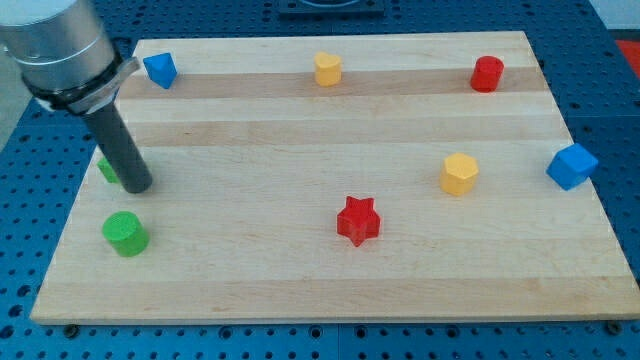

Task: Push green circle to bottom left

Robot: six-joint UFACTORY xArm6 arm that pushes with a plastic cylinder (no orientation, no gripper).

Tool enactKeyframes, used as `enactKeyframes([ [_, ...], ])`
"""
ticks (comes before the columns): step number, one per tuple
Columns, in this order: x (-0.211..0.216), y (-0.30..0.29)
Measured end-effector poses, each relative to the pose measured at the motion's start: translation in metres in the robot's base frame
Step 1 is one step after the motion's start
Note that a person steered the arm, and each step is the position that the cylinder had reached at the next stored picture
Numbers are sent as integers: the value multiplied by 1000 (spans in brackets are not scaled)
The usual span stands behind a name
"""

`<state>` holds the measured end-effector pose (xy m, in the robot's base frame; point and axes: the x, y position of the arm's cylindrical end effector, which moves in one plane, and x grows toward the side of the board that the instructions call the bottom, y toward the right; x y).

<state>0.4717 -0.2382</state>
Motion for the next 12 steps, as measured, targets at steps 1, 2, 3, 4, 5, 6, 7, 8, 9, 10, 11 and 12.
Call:
enactKeyframes([
  [1,20,-14],
  [2,23,-13],
  [3,58,11],
  [4,63,14],
  [5,71,14],
  [6,84,14],
  [7,76,27],
  [8,68,68],
  [9,69,94],
  [10,87,96],
  [11,99,96],
  [12,99,96],
])
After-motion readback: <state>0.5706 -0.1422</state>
